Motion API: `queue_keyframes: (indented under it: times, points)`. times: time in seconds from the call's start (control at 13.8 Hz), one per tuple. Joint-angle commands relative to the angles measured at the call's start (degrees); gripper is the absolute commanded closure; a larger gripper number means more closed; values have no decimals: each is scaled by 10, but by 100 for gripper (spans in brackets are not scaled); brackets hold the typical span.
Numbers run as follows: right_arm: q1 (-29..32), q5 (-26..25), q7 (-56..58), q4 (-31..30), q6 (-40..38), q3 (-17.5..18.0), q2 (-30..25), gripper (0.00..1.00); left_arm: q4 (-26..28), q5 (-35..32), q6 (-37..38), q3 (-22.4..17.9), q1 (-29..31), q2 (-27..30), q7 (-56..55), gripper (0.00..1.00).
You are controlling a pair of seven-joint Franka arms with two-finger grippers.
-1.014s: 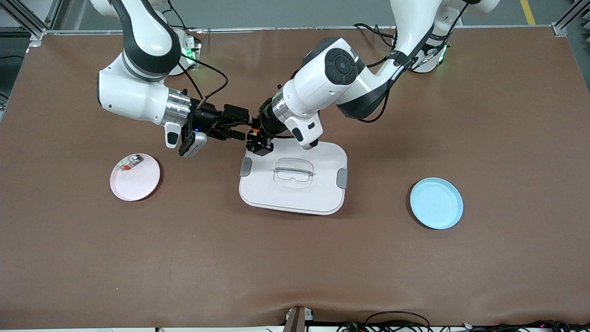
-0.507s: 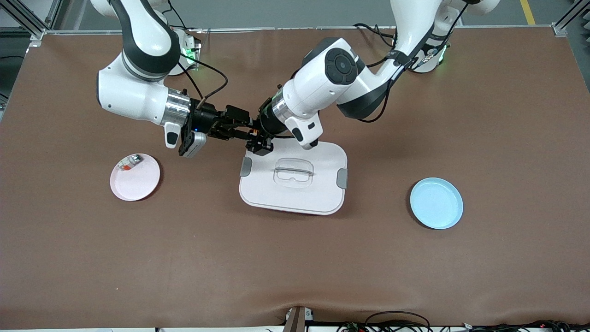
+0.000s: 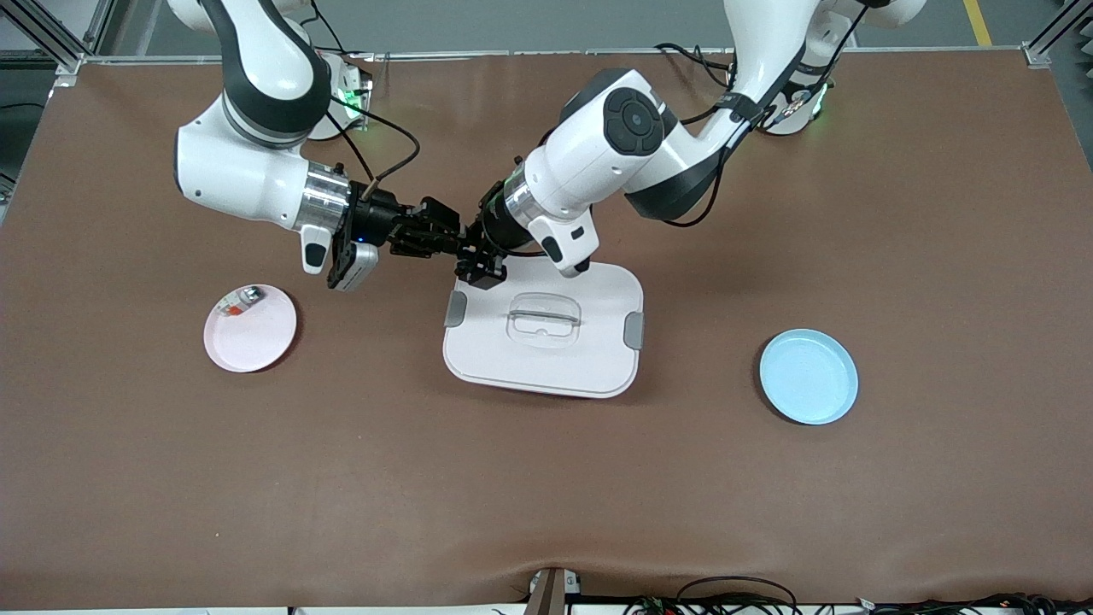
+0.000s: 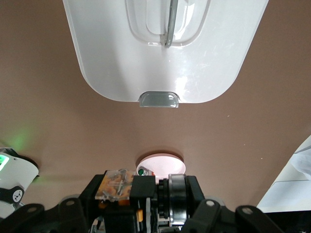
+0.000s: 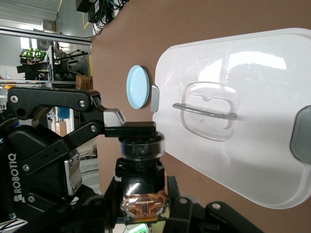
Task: Transfer orange switch to right arm and place
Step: 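Close the right gripper on the switch held by the left gripper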
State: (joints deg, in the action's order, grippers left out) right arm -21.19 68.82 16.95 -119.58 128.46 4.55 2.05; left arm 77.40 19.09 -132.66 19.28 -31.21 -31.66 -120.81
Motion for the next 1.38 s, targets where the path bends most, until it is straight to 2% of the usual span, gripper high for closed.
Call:
queue_keyframes:
  times: [0.0, 0.22, 0.43, 0.51, 0.65, 0.8, 1.09, 1.3]
  points:
    - [-3, 19, 21, -4, 3, -2, -8, 100, -3, -23, -4, -3, -6, 1, -10, 75]
    - [-3, 18, 23, -4, 2, -2, -4, 100, -3, -26, -4, -3, -6, 0, -10, 74]
    - [-2, 19, 37, -4, 0, -2, -2, 100, -3, -27, -4, -4, -6, 0, -7, 67]
    - [-1, 18, 39, -5, 0, -2, -2, 100, -3, -27, -4, -4, -6, 0, -5, 59]
    - [0, 19, 41, -4, 0, -2, -1, 100, -4, -27, -4, -4, -6, 0, -4, 15]
    - [1, 18, 41, -4, -3, -2, 1, 100, -4, -27, -4, -4, -5, 0, -5, 0]
    - [2, 15, 51, -4, -4, -2, 5, 100, -6, -26, -4, -4, 0, 4, -6, 0]
    - [16, 4, 134, -3, -4, -6, 13, 100, -5, -27, -4, -4, 4, 10, -5, 0]
